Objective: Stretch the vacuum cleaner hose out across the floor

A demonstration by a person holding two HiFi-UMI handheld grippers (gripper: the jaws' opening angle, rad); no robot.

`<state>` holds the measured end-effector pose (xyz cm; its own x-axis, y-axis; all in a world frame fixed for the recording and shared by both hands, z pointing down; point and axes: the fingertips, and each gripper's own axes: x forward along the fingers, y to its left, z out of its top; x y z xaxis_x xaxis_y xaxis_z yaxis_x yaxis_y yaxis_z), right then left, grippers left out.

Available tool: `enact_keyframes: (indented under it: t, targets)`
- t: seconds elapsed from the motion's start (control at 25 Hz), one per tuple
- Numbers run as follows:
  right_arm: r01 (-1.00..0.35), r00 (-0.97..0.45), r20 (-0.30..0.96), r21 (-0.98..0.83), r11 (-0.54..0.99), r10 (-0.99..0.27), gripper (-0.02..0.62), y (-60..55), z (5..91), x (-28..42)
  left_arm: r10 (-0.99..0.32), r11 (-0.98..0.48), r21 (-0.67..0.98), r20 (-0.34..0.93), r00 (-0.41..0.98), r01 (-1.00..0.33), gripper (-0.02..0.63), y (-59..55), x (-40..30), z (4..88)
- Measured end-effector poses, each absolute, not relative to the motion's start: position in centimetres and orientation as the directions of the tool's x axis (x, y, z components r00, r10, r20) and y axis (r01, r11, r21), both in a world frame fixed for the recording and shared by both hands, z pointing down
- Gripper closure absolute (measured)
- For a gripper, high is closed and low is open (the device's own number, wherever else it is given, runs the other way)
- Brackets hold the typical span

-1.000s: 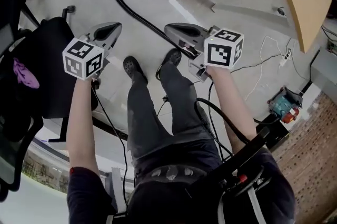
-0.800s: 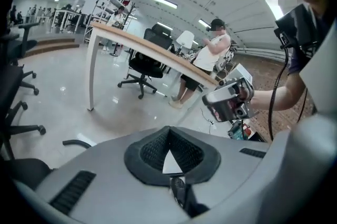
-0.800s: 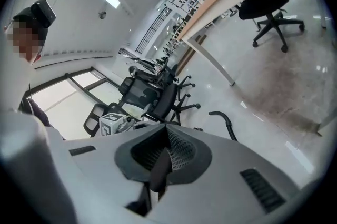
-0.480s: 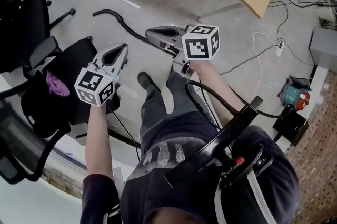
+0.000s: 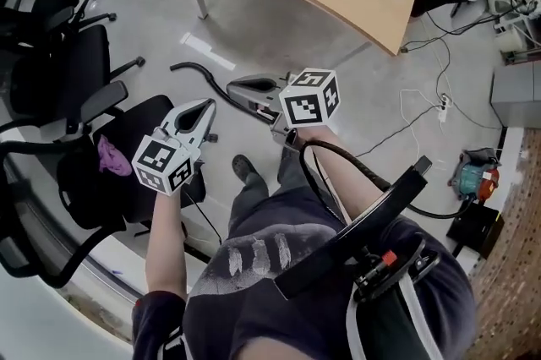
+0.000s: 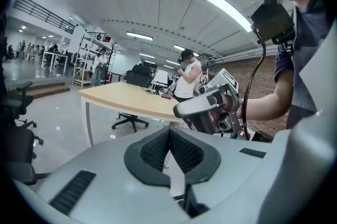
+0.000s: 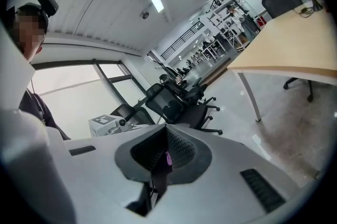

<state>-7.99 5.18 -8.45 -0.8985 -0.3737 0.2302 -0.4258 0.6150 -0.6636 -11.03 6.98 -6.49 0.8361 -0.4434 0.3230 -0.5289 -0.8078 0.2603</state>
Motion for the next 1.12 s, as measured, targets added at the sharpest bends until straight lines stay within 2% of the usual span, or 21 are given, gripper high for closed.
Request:
enact_keyframes:
  t: [0.52, 0.84, 1.12]
  targets:
    - [-0.329, -0.944, 0.186, -0.612, 0.719, -0.274, 0.591, 11.1, -13.3, -4.1, -0.567, -0.766, 0.184, 0.259, 0.782, -0.616, 0.6, 13.8, -7.0, -12.7]
    - [-0.236, -0.972, 0.166, -0.623, 0.746, -0.169, 0.591, 16.9, -13.5, 0.3, -0.636, -0.716, 0.117, 0.296, 0.713, -0.688, 0.6, 19.8, -1.6, -14.3]
    - [-0.18, -0.983, 0.155, -0.655, 0.734, -0.102, 0.591, 22.4, -12.5, -0.7, -0.676, -0.67, 0.075, 0.351, 0.648, -0.739, 0.6, 26.3, -3.5, -13.6]
